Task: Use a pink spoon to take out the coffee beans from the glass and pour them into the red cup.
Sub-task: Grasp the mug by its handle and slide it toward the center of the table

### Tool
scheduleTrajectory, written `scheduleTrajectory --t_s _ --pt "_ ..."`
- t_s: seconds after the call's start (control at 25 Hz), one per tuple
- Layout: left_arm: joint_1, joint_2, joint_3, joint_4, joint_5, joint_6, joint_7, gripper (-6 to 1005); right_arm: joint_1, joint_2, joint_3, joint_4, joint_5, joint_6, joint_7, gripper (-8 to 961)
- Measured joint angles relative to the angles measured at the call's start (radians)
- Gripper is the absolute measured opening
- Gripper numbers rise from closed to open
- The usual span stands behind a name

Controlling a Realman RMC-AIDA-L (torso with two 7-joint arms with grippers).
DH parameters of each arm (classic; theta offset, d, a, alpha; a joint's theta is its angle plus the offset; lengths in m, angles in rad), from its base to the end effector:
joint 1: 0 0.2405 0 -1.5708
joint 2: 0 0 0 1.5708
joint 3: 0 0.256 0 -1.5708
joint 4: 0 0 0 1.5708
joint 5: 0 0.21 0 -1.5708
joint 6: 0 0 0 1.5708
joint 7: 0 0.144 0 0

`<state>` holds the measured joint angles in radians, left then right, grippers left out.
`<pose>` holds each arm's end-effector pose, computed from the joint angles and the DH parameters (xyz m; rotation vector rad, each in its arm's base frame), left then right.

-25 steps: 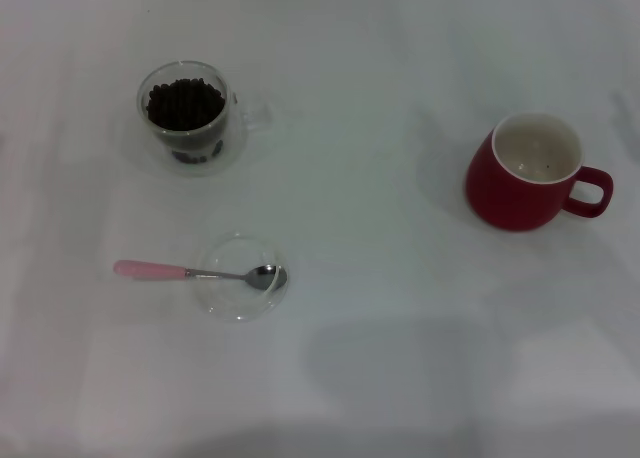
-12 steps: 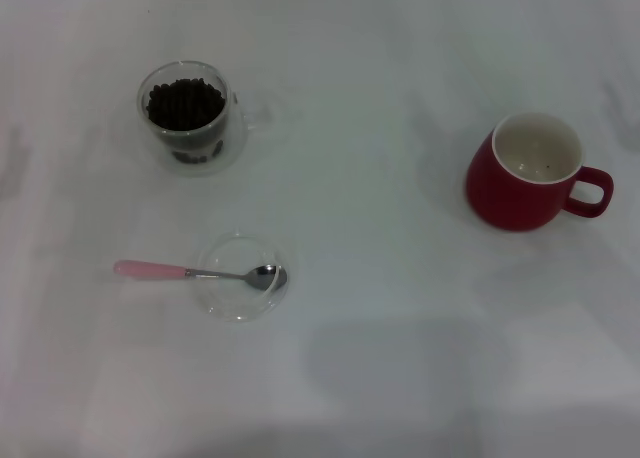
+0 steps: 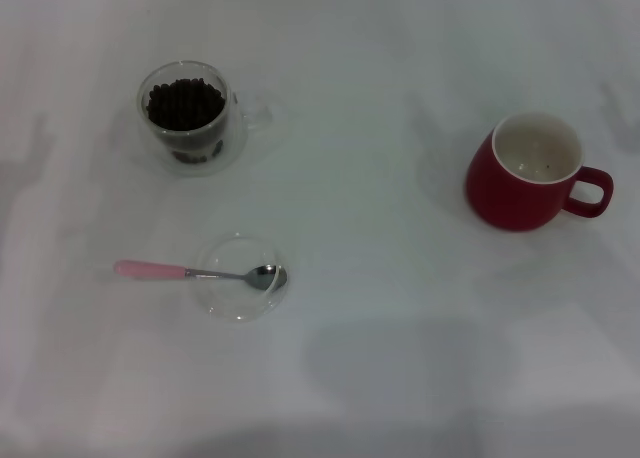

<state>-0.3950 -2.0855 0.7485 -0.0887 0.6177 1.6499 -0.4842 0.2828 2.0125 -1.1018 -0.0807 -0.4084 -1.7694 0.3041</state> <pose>-0.3308 0.2769 0.0259 -1.3774 -0.5505 -1.1188 0.3336 0.2569 0.0717 -1.4776 0.1316 0.9826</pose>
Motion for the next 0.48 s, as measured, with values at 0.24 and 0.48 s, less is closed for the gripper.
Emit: scheduleTrajectory --t_s 0.24,0.48 --pt "0.005 0.004 -0.008 0.005 -0.004 0.004 -0.083 862 0.001 0.001 -0.026 0.001 -0.004 -0.024 0.024 636" --pt "0.021 0.003 -0.009 0.006 -0.006 -0.001 0.024 862 0.004 0.001 -0.059 0.045 -0.005 -0.003 0.052 637"
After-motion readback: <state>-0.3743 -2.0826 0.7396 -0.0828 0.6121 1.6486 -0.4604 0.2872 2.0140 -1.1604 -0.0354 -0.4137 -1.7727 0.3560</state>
